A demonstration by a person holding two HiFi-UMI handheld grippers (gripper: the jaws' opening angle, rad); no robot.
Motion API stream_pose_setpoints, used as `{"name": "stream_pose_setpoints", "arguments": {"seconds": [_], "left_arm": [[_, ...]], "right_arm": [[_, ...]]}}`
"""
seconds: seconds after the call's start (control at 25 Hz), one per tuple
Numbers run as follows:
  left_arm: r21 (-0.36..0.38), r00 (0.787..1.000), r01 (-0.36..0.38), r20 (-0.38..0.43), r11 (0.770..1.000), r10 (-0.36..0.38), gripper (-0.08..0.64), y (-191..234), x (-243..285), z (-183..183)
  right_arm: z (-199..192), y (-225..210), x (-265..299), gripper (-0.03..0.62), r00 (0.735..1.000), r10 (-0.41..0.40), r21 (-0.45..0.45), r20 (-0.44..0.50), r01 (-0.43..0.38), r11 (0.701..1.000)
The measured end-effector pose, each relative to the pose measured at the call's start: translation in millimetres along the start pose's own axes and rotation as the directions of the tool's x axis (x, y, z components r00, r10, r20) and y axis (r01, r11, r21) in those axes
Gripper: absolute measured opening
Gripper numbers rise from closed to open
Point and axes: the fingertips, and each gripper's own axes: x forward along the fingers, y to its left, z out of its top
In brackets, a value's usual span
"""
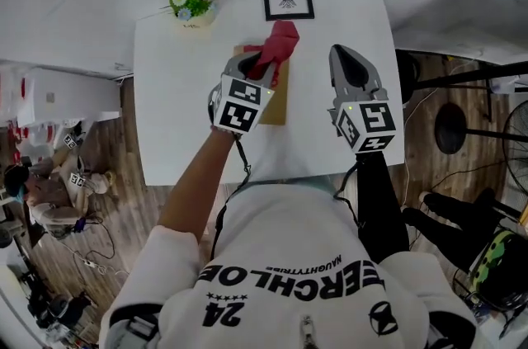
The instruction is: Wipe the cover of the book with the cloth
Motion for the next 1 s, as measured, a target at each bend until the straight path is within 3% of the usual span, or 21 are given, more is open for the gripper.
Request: {"name": "stream_pose_setpoints", "arguments": {"seconds": [0.28, 0.48, 0.8, 1.0], "left_arm": [[-0.029, 0.991, 0.057, -0.116, 0.998, -0.060, 0.149, -6.4, 52.0, -29.1], [-0.045, 0.968, 0.069, -0.240, 0.997, -0.078, 0.150, -13.8, 84.7, -69.8], [-0.050, 0.970, 0.051, -0.233, 0.997, -0.062, 0.152, -13.4, 87.0, -76.7], [-0.072, 0.972, -0.009, -0.237, 0.997, -0.008, 0.152, 11.7, 76.0, -85.2]], "right_arm": [[-5.0, 10.7, -1.7, -0.005, 1.000, -0.005, 0.006, -0.003, 0.005, 1.000], [-3.8, 18.9, 3.3, -0.005, 1.000, -0.001, 0.026, 0.004, 0.001, 1.000], [-8.8, 17.0, 5.4, -0.005, 1.000, -0.024, 0.002, -0.011, 0.024, 1.000], [-5.9, 19.8, 12.9, -0.005, 1.000, -0.013, -0.007, -0.007, 0.013, 1.000]]}}
